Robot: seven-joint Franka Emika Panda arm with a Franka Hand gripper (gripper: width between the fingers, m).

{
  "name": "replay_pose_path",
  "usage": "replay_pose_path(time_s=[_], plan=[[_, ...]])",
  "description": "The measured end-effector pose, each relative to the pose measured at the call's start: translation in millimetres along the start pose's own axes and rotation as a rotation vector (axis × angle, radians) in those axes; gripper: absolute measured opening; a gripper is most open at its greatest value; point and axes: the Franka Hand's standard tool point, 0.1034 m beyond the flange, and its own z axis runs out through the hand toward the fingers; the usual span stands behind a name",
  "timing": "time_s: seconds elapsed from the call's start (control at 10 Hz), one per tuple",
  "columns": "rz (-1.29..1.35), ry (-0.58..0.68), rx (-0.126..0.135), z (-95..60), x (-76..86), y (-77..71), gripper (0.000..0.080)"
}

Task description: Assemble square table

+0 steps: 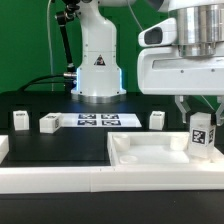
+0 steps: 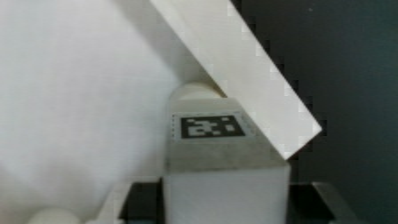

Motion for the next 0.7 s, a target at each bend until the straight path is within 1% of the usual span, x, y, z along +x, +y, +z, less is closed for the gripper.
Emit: replay_pose_path(time_s=[0.3, 0.7], plan=[[0.22, -0.012, 0.011, 0.2, 1.0, 0.8, 0.0291], [0.476, -0.021, 0.014, 0.1, 0.4, 0.2, 0.0292]])
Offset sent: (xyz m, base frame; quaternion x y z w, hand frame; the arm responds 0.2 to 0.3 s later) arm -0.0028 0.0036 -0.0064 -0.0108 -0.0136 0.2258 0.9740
